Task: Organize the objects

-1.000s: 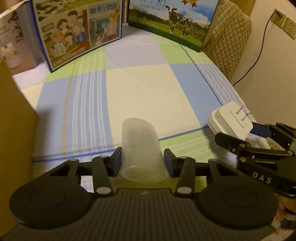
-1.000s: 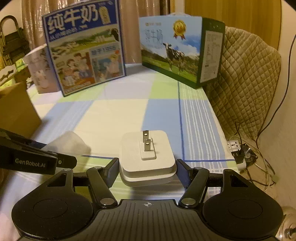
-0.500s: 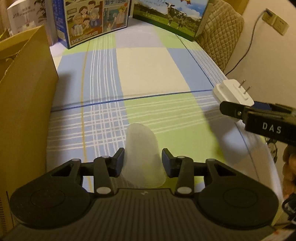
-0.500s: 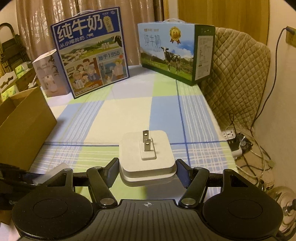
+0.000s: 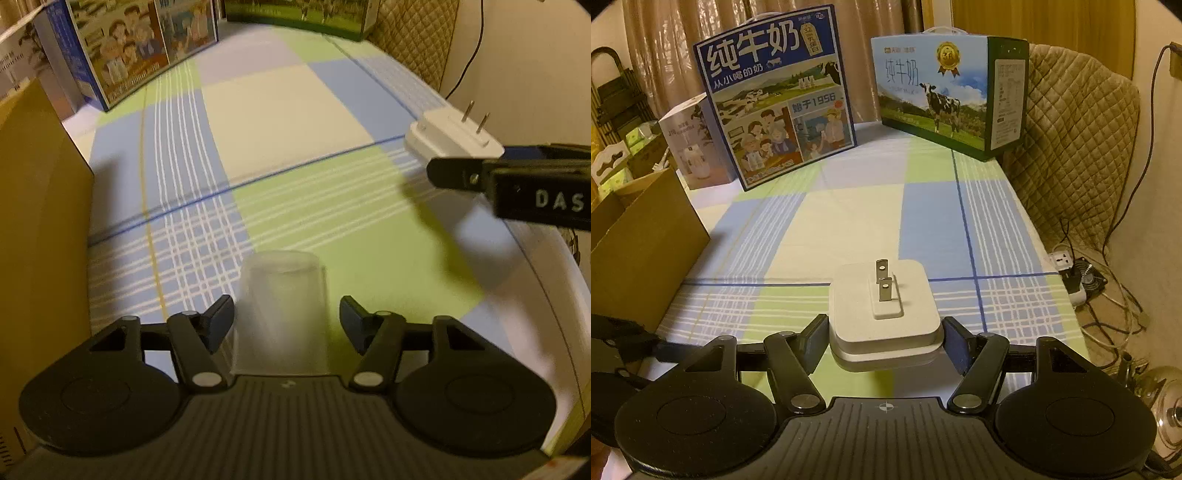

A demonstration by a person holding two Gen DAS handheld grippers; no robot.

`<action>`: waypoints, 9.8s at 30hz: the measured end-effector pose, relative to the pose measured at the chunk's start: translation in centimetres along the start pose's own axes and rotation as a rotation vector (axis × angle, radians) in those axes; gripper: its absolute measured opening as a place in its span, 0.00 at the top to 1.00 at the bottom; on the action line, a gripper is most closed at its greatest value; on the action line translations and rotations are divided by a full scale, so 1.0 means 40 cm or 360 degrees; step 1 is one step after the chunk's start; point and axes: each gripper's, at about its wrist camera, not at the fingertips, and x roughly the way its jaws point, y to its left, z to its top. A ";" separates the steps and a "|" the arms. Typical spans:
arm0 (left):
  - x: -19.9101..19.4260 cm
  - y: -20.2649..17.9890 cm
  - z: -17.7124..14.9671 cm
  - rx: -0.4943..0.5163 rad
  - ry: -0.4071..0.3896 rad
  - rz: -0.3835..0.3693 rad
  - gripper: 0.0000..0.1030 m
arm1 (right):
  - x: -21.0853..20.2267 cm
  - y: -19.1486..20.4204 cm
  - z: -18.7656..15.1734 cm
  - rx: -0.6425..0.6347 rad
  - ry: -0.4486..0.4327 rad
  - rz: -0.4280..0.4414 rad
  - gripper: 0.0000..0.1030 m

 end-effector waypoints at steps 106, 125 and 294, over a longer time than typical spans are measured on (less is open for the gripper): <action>-0.751 0.439 -0.342 -0.0466 -0.0505 0.0228 0.55 | -0.370 0.681 -0.069 -0.0452 -0.0110 0.0397 0.39; -0.647 0.505 -0.261 -0.0439 -0.0442 0.0184 0.54 | -0.251 0.706 -0.012 -0.0421 -0.0060 0.0409 0.39; -0.720 0.327 -0.643 -0.0516 -0.0393 0.0374 0.01 | -0.467 0.660 -0.289 -0.0069 0.0166 0.0255 0.27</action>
